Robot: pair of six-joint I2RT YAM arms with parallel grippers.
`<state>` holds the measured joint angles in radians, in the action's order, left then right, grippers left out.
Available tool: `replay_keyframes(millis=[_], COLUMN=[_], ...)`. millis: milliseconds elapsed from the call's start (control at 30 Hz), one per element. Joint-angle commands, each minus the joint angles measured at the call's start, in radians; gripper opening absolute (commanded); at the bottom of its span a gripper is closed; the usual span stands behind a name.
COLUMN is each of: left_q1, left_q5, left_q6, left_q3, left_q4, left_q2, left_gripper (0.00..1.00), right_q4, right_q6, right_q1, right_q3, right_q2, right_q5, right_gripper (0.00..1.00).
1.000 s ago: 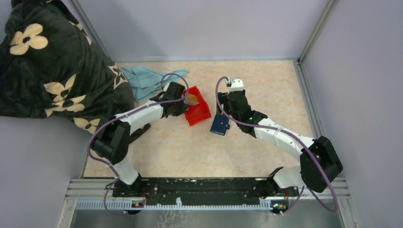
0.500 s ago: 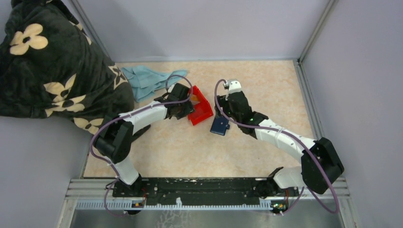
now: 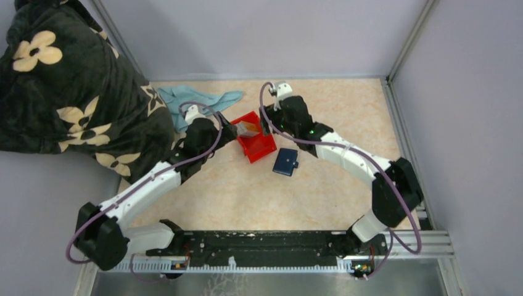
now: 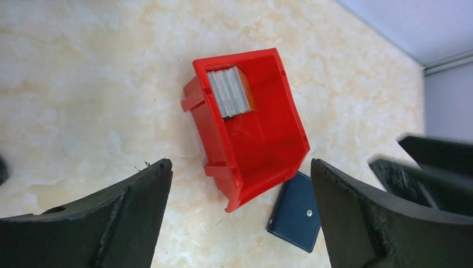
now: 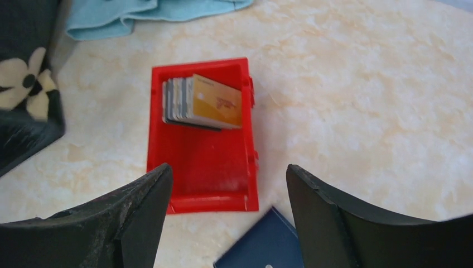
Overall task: Put the credit cards into the card holder
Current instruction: Pick up the credit card from the storage box.
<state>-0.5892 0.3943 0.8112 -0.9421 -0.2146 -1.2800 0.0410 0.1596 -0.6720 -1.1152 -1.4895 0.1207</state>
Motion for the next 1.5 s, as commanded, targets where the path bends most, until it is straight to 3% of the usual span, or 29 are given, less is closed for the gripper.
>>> replay_keyframes(millis=[0,133,200,333,833,1200,1467], left_q1=[-0.004,-0.001,0.0,0.005,0.016,0.017,0.017], left_q5=[0.051,0.022,-0.007,-0.064,-0.006,0.009,-0.001], left_q6=[-0.152,-0.226,-0.278,-0.312,-0.266,-0.26,-0.256], left_q3=[0.304,0.647,0.703,0.564,0.451,0.483,0.479], left_q4=[0.492,0.927,1.021,0.805,0.655,0.664,0.676], left_q2=[0.245,0.454,0.488,0.414,0.258,0.266,0.257], left_gripper=[0.99,0.99,0.99,1.0,1.0,0.99,0.99], right_q4=[0.015,0.026,0.045,0.087,0.181,0.166,0.167], right_q6=[-0.001,0.024,0.028,0.028,0.026,0.072,0.113], right_q1=[-0.005,-0.005,-0.006,-0.014,-0.02,0.001,0.02], right_q3=[-0.175,-0.277,-0.327,-0.43,-0.652,-0.674,-0.663], right_q2=[-0.122,-0.254,-0.308,-0.405,-0.642,-0.691,-0.705], right_q5=[-0.123,-0.194,-0.225,-0.258,-0.266,-0.314,-0.369], right_gripper=[0.75,0.75,0.74,0.74,0.74,0.73,0.66])
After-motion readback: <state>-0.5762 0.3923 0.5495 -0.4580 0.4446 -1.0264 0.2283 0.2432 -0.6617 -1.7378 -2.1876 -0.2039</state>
